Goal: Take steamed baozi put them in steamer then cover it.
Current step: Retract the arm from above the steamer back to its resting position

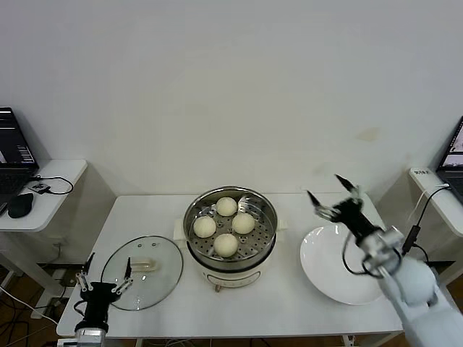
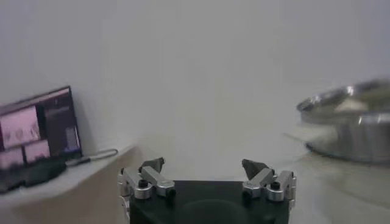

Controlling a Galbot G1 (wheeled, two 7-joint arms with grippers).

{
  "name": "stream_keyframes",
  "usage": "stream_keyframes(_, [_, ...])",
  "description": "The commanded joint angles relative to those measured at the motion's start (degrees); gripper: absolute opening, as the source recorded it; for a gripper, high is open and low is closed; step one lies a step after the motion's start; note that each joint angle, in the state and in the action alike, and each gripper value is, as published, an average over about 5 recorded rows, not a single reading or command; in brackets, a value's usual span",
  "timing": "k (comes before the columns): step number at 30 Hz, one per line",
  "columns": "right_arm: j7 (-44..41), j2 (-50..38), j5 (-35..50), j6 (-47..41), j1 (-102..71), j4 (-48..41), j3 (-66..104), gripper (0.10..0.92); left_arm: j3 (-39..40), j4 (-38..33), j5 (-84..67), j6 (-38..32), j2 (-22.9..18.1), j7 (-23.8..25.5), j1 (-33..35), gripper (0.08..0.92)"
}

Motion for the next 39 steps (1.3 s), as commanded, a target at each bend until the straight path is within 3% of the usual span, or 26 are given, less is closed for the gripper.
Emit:
stream_keyframes(1, [-2.7, 19.4, -7.2, 10.2, -20.5, 0.2, 20.4, 0.823, -7.7, 6.3, 45.2, -3.6, 3.8, -6.0, 1.8, 0.823])
stream_keyframes(5, [-2.3, 20.7, -6.4, 10.5, -20.6, -1.0, 21.0, 0.823, -6.3, 7.2, 49.9, -4.4, 3.8, -5.4, 3.4, 0.823])
stream_keyframes(17, [-1.9, 21.3, -3.0, 9.2, -20.0, -1.2, 19.5, 0.823, -2.1, 11.8, 52.2, -5.6, 3.9, -0.6, -1.7, 0.823])
stream_keyframes(39, [-2.4, 23.1, -3.6, 10.0, -22.5, -0.6, 19.0, 0.823, 3.0, 23.8, 51.1, -5.9, 6.0, 1.8, -16.8, 0.823])
